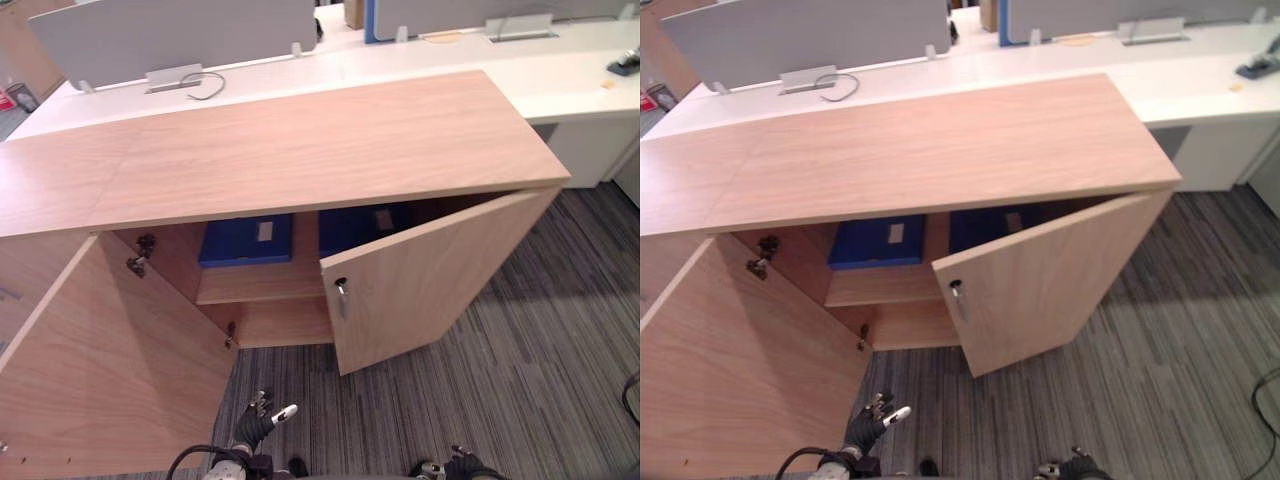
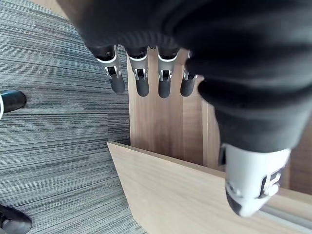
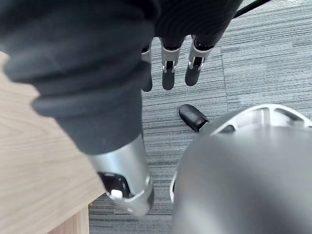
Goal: Walk over to the cabinet, pick up the folder, carry it to the office cabinet, place the folder inside the office cabinet, then close the office cabinet door
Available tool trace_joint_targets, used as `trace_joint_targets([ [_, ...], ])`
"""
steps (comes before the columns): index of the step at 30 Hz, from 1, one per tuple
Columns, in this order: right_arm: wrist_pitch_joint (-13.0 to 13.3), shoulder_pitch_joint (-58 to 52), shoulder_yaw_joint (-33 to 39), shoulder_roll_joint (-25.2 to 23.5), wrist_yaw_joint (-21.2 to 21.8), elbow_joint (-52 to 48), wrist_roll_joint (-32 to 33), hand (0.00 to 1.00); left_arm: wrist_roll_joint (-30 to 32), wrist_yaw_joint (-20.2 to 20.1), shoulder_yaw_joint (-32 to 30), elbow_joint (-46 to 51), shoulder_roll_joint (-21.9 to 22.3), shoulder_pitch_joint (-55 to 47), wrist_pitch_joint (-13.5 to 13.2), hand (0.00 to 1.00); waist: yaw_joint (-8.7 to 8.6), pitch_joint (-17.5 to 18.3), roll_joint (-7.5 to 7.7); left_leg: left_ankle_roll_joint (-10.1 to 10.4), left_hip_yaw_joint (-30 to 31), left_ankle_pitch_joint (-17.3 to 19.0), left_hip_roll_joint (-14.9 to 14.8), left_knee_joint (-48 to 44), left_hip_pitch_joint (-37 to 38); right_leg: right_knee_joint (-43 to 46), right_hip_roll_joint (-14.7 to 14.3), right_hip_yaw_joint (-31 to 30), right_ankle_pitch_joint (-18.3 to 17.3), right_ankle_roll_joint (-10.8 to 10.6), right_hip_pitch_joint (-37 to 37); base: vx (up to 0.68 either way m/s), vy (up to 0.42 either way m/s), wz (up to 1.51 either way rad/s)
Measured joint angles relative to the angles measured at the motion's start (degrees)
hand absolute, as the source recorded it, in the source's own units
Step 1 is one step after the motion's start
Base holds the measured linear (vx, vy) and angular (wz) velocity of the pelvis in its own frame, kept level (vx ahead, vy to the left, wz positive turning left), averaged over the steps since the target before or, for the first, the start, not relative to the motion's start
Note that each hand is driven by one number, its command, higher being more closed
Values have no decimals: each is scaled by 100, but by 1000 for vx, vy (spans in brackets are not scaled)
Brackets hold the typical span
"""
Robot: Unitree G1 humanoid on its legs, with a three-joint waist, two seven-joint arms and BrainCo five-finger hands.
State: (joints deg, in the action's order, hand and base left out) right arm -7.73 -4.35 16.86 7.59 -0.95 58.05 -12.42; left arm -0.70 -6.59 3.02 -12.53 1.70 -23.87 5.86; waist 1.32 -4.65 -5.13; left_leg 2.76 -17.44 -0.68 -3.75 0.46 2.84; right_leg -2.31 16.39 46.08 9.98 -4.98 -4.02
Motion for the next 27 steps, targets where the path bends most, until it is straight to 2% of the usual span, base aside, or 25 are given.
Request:
trace_joint_targets([
  [1,1,5,0,0,0,20,-1,0,4,-14,-1,6,8,0,9,0,-4,2,20,-12,34,3,21,9,0,69,42,35,-28,-32,4,160,181,69],
  [2,-2,4,85,-8,4,67,-3,0,26,-73,18,75,64,18,60,0,-31,17,58,-104,249,27,179,20,8,596,386,210,-264,-194,2,125,167,70],
  [4,-11,-30,276,-7,26,117,-4,0,125,-181,48,238,124,10,103,0,-48,42,83,-178,519,38,358,18,24,1272,824,410,-480,-176,-22,96,163,96],
  [5,2,-105,460,-26,30,58,8,0,168,-215,121,422,119,9,114,0,-68,52,84,-265,843,17,483,11,24,1934,1205,411,-579,-24,-32,88,186,142],
  [6,0,-226,450,-82,26,-135,4,0,352,-250,179,654,86,1,114,0,-76,50,171,-387,1144,-3,639,-2,35,2671,1581,44,-634,340,50,85,185,148],
  [7,17,-316,437,-130,-4,-254,-7,0,409,-256,189,777,67,-20,114,0,-71,69,235,-442,1306,-13,704,-8,37,3038,1722,-328,-604,535,194,84,174,137],
  [8,39,-324,438,-267,-14,-424,1,0,509,-257,167,1006,28,-54,112,0,-13,105,277,-499,1590,-23,729,-65,39,3581,1631,-1379,-1119,484,606,63,71,102],
  [9,46,-320,438,-390,1,-521,16,0,558,-256,101,1112,-18,-70,112,0,9,92,359,-508,1796,-15,696,-124,4,3685,1232,-2138,-1585,347,777,62,-31,129],
  [10,50,-351,437,-573,11,-589,83,0,585,-254,27,1176,-39,-64,112,0,1,123,498,-493,2088,-2,677,-207,-93,3603,649,-3049,-2065,221,971,36,-122,113],
  [11,51,-389,436,-655,13,-624,168,0,591,-248,17,1181,-37,-42,113,0,-3,123,577,-503,2232,18,682,-241,-147,3533,369,-3414,-2221,139,1048,31,-175,136],
  [12,52,-451,429,-741,12,-669,262,0,594,-242,22,1184,-7,-16,117,0,0,122,687,-472,2479,58,701,-297,-261,3325,-65,-3932,-2386,-39,1120,2,-187,131],
  [13,50,-518,405,-789,9,-683,360,0,601,-226,22,1221,36,-29,139,0,-1,156,785,-415,2629,121,750,-399,-385,2827,-266,-4090,-2351,-50,1123,-18,-237,134],
  [14,48,-586,325,-822,11,-685,466,0,625,-212,3,1333,44,-52,150,0,-2,160,923,-384,2507,181,761,-479,-456,2471,-244,-4049,-2210,-116,1062,-29,-215,112],
  [15,45,-622,324,-791,10,-679,493,0,644,-186,-2,1319,123,-58,179,0,-2,173,938,-361,2414,200,682,-507,-482,2471,-244,-3867,-2236,-146,991,23,-214,89],
  [16,34,-718,309,-733,14,-708,533,0,633,-131,2,1471,193,-154,181,0,57,224,832,-252,2078,166,414,-512,-488,2296,-358,-3678,-2225,-105,921,77,-196,55],
  [17,31,-773,173,-646,15,-713,564,0,578,-112,-34,1596,212,-236,180,0,194,244,778,-116,2003,97,271,-461,-476,2202,-472,-3611,-2213,-58,880,102,-172,24],
  [20,28,-828,20,-602,12,-722,706,0,345,40,-270,1621,263,-326,181,0,256,287,751,10,2090,53,87,-392,-509,1906,-687,-3347,-2149,36,641,137,-147,20],
  [25,18,-886,-201,-595,-14,-732,903,0,-90,87,-433,1622,296,-387,202,0,332,291,813,101,2097,38,-5,-385,-519,1470,-815,-3015,-2008,44,282,88,-55,33],
  [27,21,-889,-321,-576,-44,-780,904,0,-390,179,-515,1625,315,-415,217,0,417,273,834,130,2153,27,-4,-391,-587,1362,-823,-2892,-1978,46,213,-19,3,17],
])
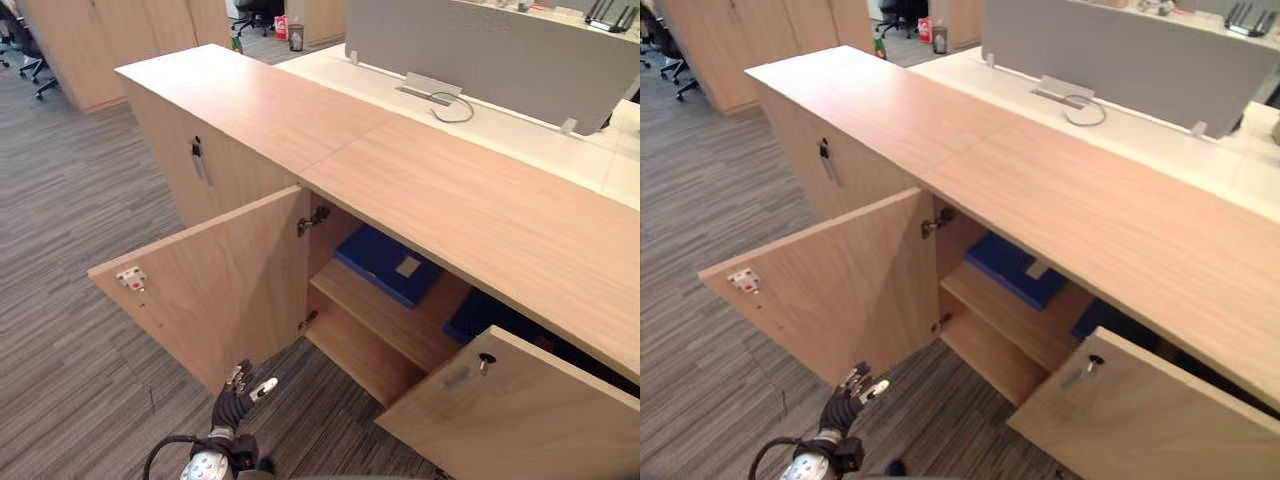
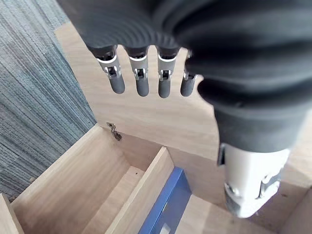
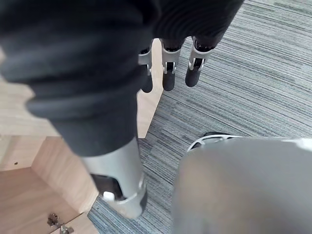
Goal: Walk over to the cabinet, pick up the folder, carry it to the office cabinet, place the folder inside the office cabinet, then close the office cabinet door
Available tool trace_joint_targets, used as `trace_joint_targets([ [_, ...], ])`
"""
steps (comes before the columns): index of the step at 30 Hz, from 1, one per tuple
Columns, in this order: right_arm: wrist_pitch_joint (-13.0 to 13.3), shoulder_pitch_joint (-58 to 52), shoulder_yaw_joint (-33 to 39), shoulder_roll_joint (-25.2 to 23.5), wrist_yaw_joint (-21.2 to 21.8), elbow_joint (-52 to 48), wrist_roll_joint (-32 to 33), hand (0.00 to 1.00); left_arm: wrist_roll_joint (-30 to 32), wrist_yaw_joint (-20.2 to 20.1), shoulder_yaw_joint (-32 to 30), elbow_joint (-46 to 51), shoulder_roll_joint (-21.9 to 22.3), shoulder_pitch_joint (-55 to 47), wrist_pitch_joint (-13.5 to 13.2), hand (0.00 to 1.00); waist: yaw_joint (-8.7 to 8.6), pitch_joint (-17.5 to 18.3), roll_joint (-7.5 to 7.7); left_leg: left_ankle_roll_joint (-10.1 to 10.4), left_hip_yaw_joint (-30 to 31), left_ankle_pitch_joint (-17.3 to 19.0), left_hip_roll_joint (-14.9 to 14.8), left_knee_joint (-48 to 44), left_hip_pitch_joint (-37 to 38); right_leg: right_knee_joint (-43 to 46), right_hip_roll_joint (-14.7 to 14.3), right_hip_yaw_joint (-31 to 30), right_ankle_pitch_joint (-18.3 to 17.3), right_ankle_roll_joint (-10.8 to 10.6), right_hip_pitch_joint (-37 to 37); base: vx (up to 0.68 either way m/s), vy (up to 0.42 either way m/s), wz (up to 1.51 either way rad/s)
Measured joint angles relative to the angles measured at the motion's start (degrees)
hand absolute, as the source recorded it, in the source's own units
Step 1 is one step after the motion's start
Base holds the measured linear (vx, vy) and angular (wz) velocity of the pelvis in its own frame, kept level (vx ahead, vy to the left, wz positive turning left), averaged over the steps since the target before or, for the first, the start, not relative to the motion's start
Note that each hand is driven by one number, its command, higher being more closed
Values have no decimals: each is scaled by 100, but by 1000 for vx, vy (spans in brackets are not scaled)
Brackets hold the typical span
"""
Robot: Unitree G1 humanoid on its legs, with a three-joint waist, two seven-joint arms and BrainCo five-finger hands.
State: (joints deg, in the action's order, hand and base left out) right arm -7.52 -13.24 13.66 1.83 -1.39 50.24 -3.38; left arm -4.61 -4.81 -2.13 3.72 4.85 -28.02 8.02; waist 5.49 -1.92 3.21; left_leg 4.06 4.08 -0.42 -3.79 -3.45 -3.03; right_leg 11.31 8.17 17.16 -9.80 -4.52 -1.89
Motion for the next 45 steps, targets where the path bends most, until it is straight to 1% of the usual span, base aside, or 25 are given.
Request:
trace_joint_targets([
  [2,-1,0,-17,6,-13,5,15,0,-216,82,-2,30,0,-18,10,0,56,-43,9,7,71,-4,13,-44,-23,-10,3,85,1,1,-50,-53,-2,31],
  [4,1,15,-21,3,-38,-3,84,0,-671,189,-60,218,4,-50,47,0,34,-137,0,18,165,50,52,-276,-196,-4,48,324,0,1,-151,-115,3,60],
  [5,-2,22,-18,10,-54,-60,133,0,-1203,289,-158,412,3,-66,35,0,34,-207,-15,-264,-484,349,-192,-708,-459,66,70,509,1,4,-146,-165,11,72],
  [6,-1,17,-19,28,-85,-140,165,0,-1646,397,-404,419,20,-30,1,0,18,-277,-75,-385,-1332,468,-581,-1238,-658,183,75,657,-14,28,-144,-137,25,66],
  [7,-3,25,-18,52,-106,-173,172,0,-1807,468,-546,416,41,-28,-2,0,17,-306,-123,-376,-1571,484,-721,-1432,-718,241,76,694,-30,42,-147,-123,47,38],
  [8,2,36,-16,63,-148,-255,211,0,-2108,653,-873,413,97,-55,-21,0,26,-350,-192,-296,-1584,580,-728,-1633,-807,360,112,714,-94,0,-135,-67,91,15],
  [10,35,19,37,2,-169,-328,234,0,-2330,934,-1372,302,90,-17,-105,0,-7,-358,-212,-216,-1425,628,-560,-1681,-905,417,223,792,-179,-54,-139,-91,159,37],
  [12,69,26,189,-85,-171,-329,255,0,-2362,1141,-1845,224,86,99,-184,0,-7,-353,-205,-231,-1442,607,-411,-1451,-892,314,305,806,-198,-68,-143,-69,143,49],
  [13,105,28,333,-177,-177,-334,319,0,-2351,1259,-2113,163,52,213,-248,0,-57,-307,-191,-235,-1482,490,-312,-1143,-878,151,314,807,-188,-68,-127,-52,85,65],
  [14,124,44,376,-224,-185,-332,402,0,-2275,1364,-2336,101,0,355,-313,0,-133,-260,-148,-244,-1601,209,-253,-761,-772,1,344,827,-77,-22,-98,-30,47,66],
  [16,127,88,379,-279,-200,-316,449,0,-2108,1489,-2509,-36,-62,538,-380,0,-124,-240,-169,-218,-1670,-227,-213,-284,-613,-76,343,897,-41,-38,-113,25,20,28],
  [17,149,125,406,-395,-209,-290,456,0,-1821,1597,-2650,-344,-164,836,-395,0,-134,-196,-149,-163,-1677,-552,-145,220,-403,-150,332,900,18,-96,-119,50,-3,3],
  [18,160,136,427,-403,-208,-295,457,0,-1761,1617,-2695,-421,-173,909,-398,0,-135,-186,-152,-132,-1675,-617,-138,301,-365,-164,327,901,51,-116,-124,74,-11,-1],
  [20,161,249,480,-440,-203,-114,452,0,-1429,1687,-2900,-1075,-276,1454,-385,0,-166,-71,-151,-118,-1696,-889,-97,825,-128,-307,259,886,104,-82,-173,94,-21,-5],
  [21,159,297,485,-438,-190,-53,452,0,-1357,1687,-2924,-1201,-355,1570,-383,0,-180,-78,-144,-115,-1704,-895,-86,845,-91,-335,245,866,115,-67,-204,96,-20,-7],
  [23,160,429,509,-422,-133,140,451,0,-1061,1680,-2942,-1624,-816,1883,-372,0,-252,-66,-122,-101,-1738,-884,-84,845,-37,-455,194,742,137,-34,-272,70,-27,-11],
  [24,159,513,519,-407,-113,243,451,0,-847,1682,-2953,-1841,-1137,2041,-353,0,-295,-72,-128,-87,-1772,-873,-92,845,13,-502,170,688,153,-17,-309,58,-38,-19],
  [25,160,538,523,-399,-106,281,451,0,-750,1683,-2954,-1942,-1289,2120,-343,0,-301,-72,-128,-86,-1789,-873,-95,845,40,-506,166,631,154,-15,-310,48,-50,-32],
  [27,162,635,525,-315,-40,439,451,0,-304,1682,-2932,-2257,-1746,2402,-333,0,-305,-75,-137,-83,-1815,-870,-114,847,140,-558,155,453,183,18,-331,23,-37,-36],
  [31,166,744,571,-87,10,592,449,0,332,1664,-2663,-2755,-2149,2803,-302,0,-376,-93,-172,-71,-1951,-859,-139,872,206,-703,128,286,315,36,-341,-23,5,-25],
  [32,173,750,721,-46,15,608,449,0,457,1650,-2583,-2977,-2250,2951,-273,0,-441,-87,-182,-47,-1970,-830,-145,877,220,-714,124,258,334,29,-339,-61,37,-19],
  [33,176,753,771,-16,15,637,450,0,517,1629,-2553,-3087,-2306,3028,-270,0,-469,-87,-185,-26,-1980,-799,-152,879,229,-714,121,239,337,26,-334,-59,47,-22],
  [36,184,753,1002,151,72,846,450,0,726,1534,-2309,-3909,-2797,3542,-252,0,-504,-99,-188,-32,-2200,-735,-141,882,330,-820,138,-12,461,-30,-310,-77,77,-34],
  [40,181,749,1293,239,125,994,460,0,865,1432,-2066,-4445,-3281,4033,-248,0,-595,-132,-165,-30,-2281,-660,-113,882,366,-891,157,-151,485,5,-296,-61,56,-19],
  [45,178,811,1928,323,157,1193,479,0,964,1295,-1560,-5154,-3774,4673,-252,0,-605,-227,-128,-41,-2460,-616,-90,875,441,-954,172,-333,547,-14,-289,6,26,-17],
])
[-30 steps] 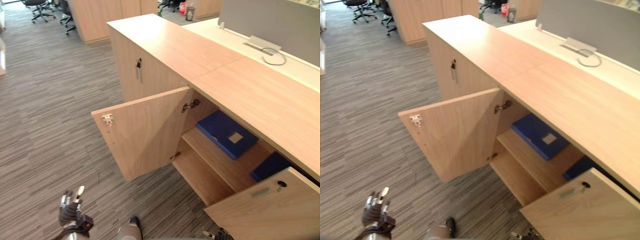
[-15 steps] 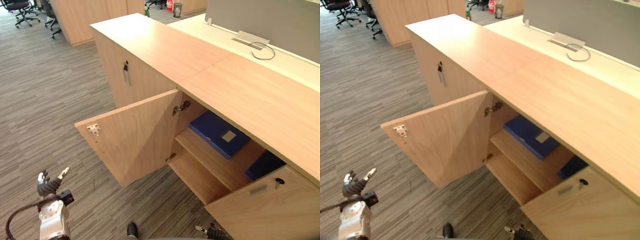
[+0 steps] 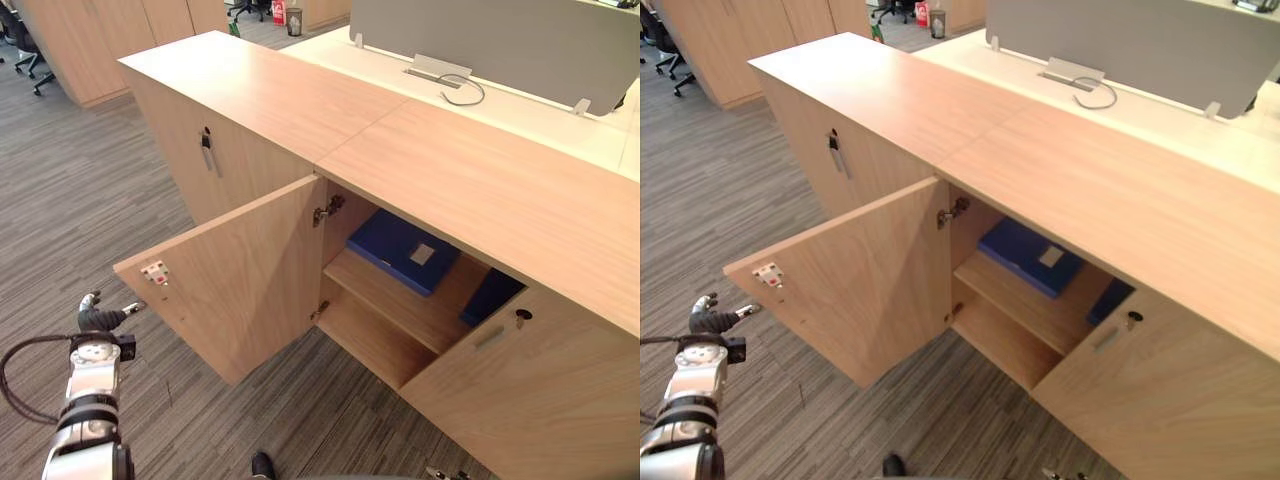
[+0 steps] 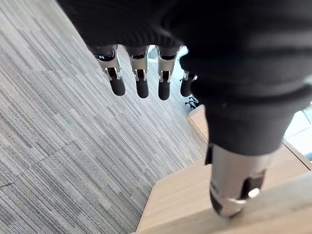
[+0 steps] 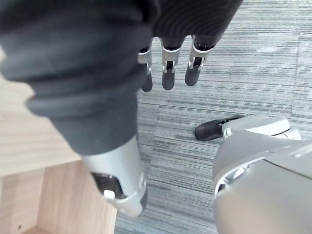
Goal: Walk over to the cabinet, pick up the folder, carry it to the office cabinet, place the folder inside the office cabinet, then close the office cabinet door
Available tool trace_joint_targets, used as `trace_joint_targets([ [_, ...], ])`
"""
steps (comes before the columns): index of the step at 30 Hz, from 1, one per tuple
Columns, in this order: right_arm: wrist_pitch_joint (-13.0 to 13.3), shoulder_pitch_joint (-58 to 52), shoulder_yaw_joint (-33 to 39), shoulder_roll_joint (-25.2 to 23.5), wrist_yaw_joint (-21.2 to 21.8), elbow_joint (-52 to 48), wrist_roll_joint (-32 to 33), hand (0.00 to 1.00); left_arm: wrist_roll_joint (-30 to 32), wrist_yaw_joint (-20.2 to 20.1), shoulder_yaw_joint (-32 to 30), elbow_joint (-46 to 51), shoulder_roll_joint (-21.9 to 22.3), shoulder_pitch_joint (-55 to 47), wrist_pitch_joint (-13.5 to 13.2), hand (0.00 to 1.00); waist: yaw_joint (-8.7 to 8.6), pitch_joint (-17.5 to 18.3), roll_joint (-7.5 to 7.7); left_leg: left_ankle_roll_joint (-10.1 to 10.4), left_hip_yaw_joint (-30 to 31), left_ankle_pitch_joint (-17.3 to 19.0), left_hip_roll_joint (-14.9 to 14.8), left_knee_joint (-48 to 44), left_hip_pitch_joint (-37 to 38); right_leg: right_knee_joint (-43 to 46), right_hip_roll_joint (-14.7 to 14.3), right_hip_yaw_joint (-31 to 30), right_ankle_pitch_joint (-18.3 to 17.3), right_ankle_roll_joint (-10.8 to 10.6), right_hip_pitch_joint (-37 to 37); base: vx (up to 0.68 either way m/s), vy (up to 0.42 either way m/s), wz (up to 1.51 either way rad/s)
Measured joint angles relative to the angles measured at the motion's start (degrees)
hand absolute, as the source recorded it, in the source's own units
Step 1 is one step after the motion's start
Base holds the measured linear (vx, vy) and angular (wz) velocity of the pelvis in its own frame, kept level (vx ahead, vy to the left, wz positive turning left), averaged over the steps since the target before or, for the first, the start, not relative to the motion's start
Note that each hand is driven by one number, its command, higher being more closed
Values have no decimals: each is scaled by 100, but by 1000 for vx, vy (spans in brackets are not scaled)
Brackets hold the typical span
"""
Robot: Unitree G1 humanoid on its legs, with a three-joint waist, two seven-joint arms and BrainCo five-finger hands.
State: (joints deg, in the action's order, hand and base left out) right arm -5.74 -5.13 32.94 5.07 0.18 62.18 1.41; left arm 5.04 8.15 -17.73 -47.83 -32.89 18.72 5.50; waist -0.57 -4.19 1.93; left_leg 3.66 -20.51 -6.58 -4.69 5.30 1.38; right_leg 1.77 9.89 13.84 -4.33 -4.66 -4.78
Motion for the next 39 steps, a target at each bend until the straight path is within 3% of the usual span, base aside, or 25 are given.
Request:
trace_joint_targets([
  [8,19,150,207,73,80,132,-26,0,174,-66,838,-958,-239,554,15,0,-2,-10,17,9,-107,14,-6,-28,87,-63,-20,-135,122,143,-34,28,-1,-9],
  [13,67,162,177,14,69,190,-22,0,170,-85,1434,-989,-299,702,24,0,-3,-13,23,9,-101,14,0,-25,87,-104,-15,-132,359,217,-9,-79,32,-4],
  [16,102,147,98,-129,65,188,-21,0,192,-229,2128,-574,-359,634,46,0,8,-31,77,-20,-81,41,99,7,69,-116,89,-129,405,173,5,-127,65,0],
  [20,138,16,-142,-220,52,179,-31,0,490,-507,2972,1227,-325,-252,62,0,29,-11,100,-101,223,96,317,11,-12,-8,303,-69,328,75,35,-109,62,18],
  [24,153,-39,-183,-325,-5,181,-34,0,608,-674,3620,2886,130,-1054,-180,0,147,36,155,-185,527,36,474,11,-188,119,439,45,157,-45,148,-72,36,34],
  [27,271,30,-482,-336,-48,178,-36,0,676,-943,4562,3847,344,-1556,-498,0,180,66,169,-266,605,-31,530,11,-239,118,463,48,113,-96,148,-32,4,15],
  [31,318,5,-808,-358,-59,196,-42,0,694,-1272,5339,4230,818,-1742,-738,0,86,234,197,-296,600,-58,549,11,-252,72,458,15,59,3,148,12,2,-3],
  [34,318,0,-836,-362,-69,245,-62,0,676,-1567,5852,4654,1301,-1774,-1181,0,-20,357,222,-317,574,-46,546,10,-251,35,449,8,103,69,148,54,-8,-5],
  [39,319,11,-1053,-316,-83,264,-164,0,467,-1744,5955,4663,1494,-1741,-1280,0,-146,476,182,-308,506,-36,450,8,-231,-51,333,-26,132,69,141,67,-56,-10],
])
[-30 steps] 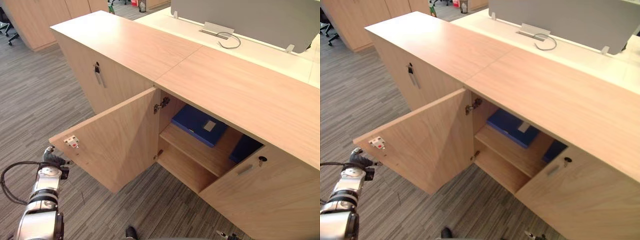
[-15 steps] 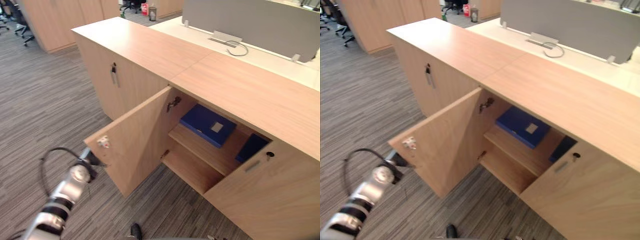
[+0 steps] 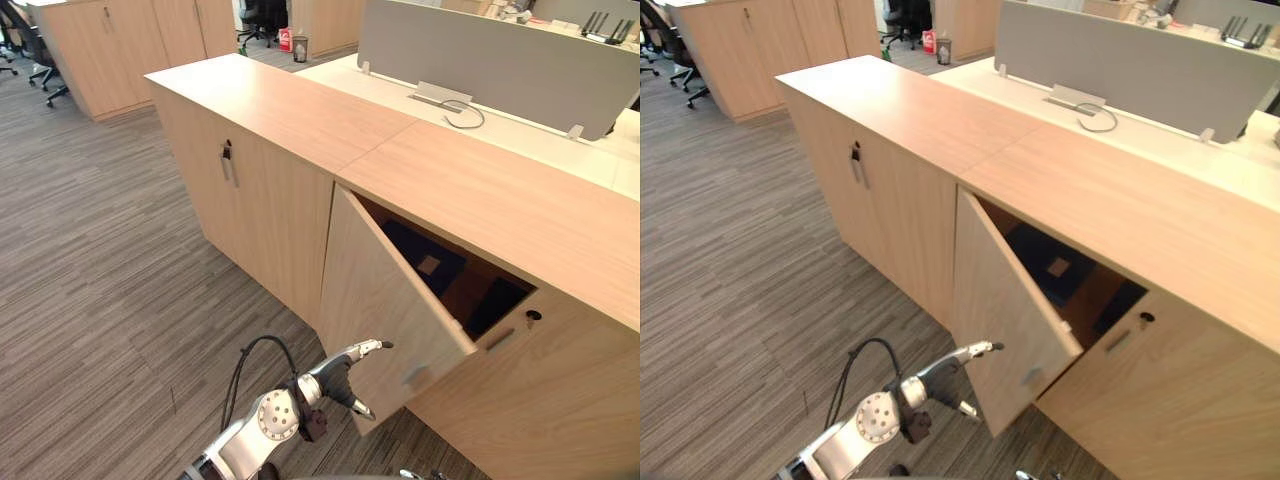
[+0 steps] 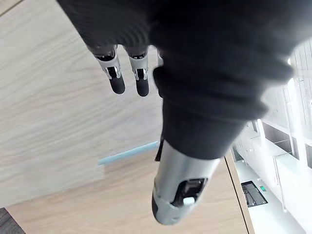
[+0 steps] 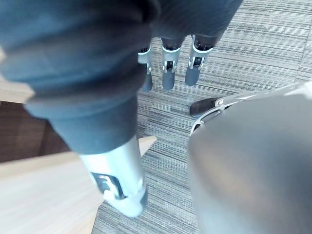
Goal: Walk over to the cabinet, pick up the folder, carry it to the office cabinet, place the folder inside the office cabinet, then close the office cabinet door
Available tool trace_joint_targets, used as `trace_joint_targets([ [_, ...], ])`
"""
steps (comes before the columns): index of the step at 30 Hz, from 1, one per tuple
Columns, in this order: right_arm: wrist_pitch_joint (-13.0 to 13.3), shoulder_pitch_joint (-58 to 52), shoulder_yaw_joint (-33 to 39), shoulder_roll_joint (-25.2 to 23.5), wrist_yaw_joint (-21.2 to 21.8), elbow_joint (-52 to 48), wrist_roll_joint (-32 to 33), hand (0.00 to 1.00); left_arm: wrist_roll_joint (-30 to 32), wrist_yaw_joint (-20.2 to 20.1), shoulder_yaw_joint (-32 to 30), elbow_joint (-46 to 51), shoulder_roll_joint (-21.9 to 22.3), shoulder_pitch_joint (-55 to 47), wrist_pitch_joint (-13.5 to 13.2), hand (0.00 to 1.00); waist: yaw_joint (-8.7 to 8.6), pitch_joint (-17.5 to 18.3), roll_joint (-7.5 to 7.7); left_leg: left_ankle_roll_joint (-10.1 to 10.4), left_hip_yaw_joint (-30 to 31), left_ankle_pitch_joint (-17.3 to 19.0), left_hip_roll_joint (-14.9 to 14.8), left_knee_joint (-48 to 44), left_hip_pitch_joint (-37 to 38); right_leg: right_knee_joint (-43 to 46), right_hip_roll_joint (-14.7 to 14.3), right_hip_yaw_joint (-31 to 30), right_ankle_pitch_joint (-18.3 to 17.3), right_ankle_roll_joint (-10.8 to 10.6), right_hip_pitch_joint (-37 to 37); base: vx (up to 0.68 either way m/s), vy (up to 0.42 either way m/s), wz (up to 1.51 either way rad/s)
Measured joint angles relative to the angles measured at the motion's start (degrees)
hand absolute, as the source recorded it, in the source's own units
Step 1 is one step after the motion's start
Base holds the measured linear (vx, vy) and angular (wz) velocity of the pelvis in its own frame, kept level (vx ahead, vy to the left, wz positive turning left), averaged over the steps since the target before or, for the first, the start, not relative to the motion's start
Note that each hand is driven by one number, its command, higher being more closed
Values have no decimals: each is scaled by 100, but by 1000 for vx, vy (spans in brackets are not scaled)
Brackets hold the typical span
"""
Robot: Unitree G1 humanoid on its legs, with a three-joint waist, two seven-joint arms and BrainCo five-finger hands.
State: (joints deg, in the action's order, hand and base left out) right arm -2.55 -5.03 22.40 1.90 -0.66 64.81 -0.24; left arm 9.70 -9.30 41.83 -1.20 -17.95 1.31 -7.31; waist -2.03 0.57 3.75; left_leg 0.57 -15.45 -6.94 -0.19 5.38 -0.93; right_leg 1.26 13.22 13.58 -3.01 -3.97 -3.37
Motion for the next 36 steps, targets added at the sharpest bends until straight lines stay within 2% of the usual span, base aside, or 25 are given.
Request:
trace_joint_targets([
  [4,1,94,-84,36,0,0,-97,0,-380,-135,61,-134,2,-10,-4,0,-33,52,-17,71,-167,49,-132,-5,86,-40,-137,-145,68,55,-6,58,-65,-25],
  [7,48,232,-539,116,20,-40,-115,0,-884,-111,-392,-1051,364,-90,7,0,-60,9,-97,180,-533,129,-292,-16,270,37,-263,-294,122,204,51,-9,-44,-59],
  [9,45,235,-679,123,40,-79,-121,0,-1295,-37,-1078,-1799,652,-205,70,0,-112,-41,-99,232,-693,167,-371,-6,341,-40,-335,-286,150,237,44,-58,-61,-47],
  [11,45,102,-679,128,41,-114,-121,0,-1504,153,-1841,-2614,915,-272,121,0,-146,-50,-93,307,-768,216,-454,-35,366,-169,-407,-295,198,174,1,-28,-75,-23],
  [12,45,-15,-676,124,42,-109,-110,0,-1631,436,-2593,-3348,1081,-286,184,0,-143,-110,-24,385,-797,454,-632,-498,240,-270,-495,-301,231,177,-82,-7,-167,-23],
  [13,44,-80,-677,120,41,-109,-108,0,-1661,612,-3063,-3728,1104,-288,210,0,-123,-172,-1,416,-747,782,-857,-1200,-29,-284,-579,-297,234,178,-119,8,-211,-19],
  [14,48,-111,-664,151,4,-112,-92,0,-1595,898,-3444,-4069,1111,-289,201,0,-96,-256,-71,466,-678,1112,-1137,-1874,-260,-282,-726,-292,234,174,-171,6,-181,-16],
  [16,77,-123,-637,227,-123,-133,-43,0,-1555,1351,-3987,-4665,1136,-304,196,0,-54,-376,-208,509,-524,1413,-1488,-2544,-466,-275,-951,-306,237,164,-235,17,-111,-20],
  [17,98,-128,-621,232,-159,-148,2,0,-1556,1450,-4124,-4795,1146,-315,200,0,-52,-409,-226,517,-383,1424,-1521,-2649,-514,-274,-987,-321,238,163,-248,7,-91,-22],
  [19,213,-71,-619,275,-229,-187,143,0,-1584,1612,-4490,-5228,1167,-408,209,0,-4,-529,-280,518,313,1424,-1466,-2790,-528,-208,-1036,-495,240,160,-253,-27,-33,-29],
  [22,265,-45,-619,303,-230,-208,144,0,-1538,1537,-4643,-5639,1169,-517,230,0,37,-603,-358,530,1037,1433,-1282,-2772,-512,-183,-1007,-765,277,102,-195,-61,65,-31],
  [24,261,-21,-616,326,-227,-203,125,0,-1473,1364,-4841,-5692,1250,-609,249,0,154,-644,-418,602,1843,1770,-1044,-2609,-485,-177,-989,-1008,342,20,-78,-96,164,-56],
  [25,258,18,-592,366,-222,-191,118,0,-1488,1261,-4942,-5687,1296,-655,248,0,226,-640,-547,683,2186,1931,-890,-2453,-369,-180,-1003,-1189,398,-20,29,-68,179,-77],
  [26,256,30,-584,343,-216,-211,97,0,-1473,1169,-5093,-5690,1317,-675,248,0,255,-673,-494,621,2095,1932,-763,-2361,-273,-204,-923,-1342,453,-7,41,-74,195,-82],
  [28,252,-20,-605,300,-197,-310,30,0,-1484,1099,-5338,-5719,1330,-728,254,0,260,-657,-457,561,1888,1898,-710,-2299,-199,-255,-835,-1447,546,-24,40,-65,140,-55],
  [31,250,-215,-630,223,-201,-443,22,0,-2010,1001,-5652,-5806,1385,-885,308,0,242,-386,-364,542,1674,1732,-654,-1914,-88,-307,-745,-1568,571,-44,223,-5,37,-24],
  [33,247,-277,-656,195,-196,-444,28,0,-2513,896,-5836,-5902,1479,-920,363,0,255,-242,-343,593,1629,1576,-677,-1566,53,-380,-759,-1567,593,-77,251,97,-48,-5],
  [36,248,-311,-655,200,-188,-450,76,0,-2715,752,-5904,-5895,1606,-915,366,0,283,-181,-367,661,1524,1466,-798,-1333,243,-412,-878,-1627,604,-81,214,114,-45,-17],
])
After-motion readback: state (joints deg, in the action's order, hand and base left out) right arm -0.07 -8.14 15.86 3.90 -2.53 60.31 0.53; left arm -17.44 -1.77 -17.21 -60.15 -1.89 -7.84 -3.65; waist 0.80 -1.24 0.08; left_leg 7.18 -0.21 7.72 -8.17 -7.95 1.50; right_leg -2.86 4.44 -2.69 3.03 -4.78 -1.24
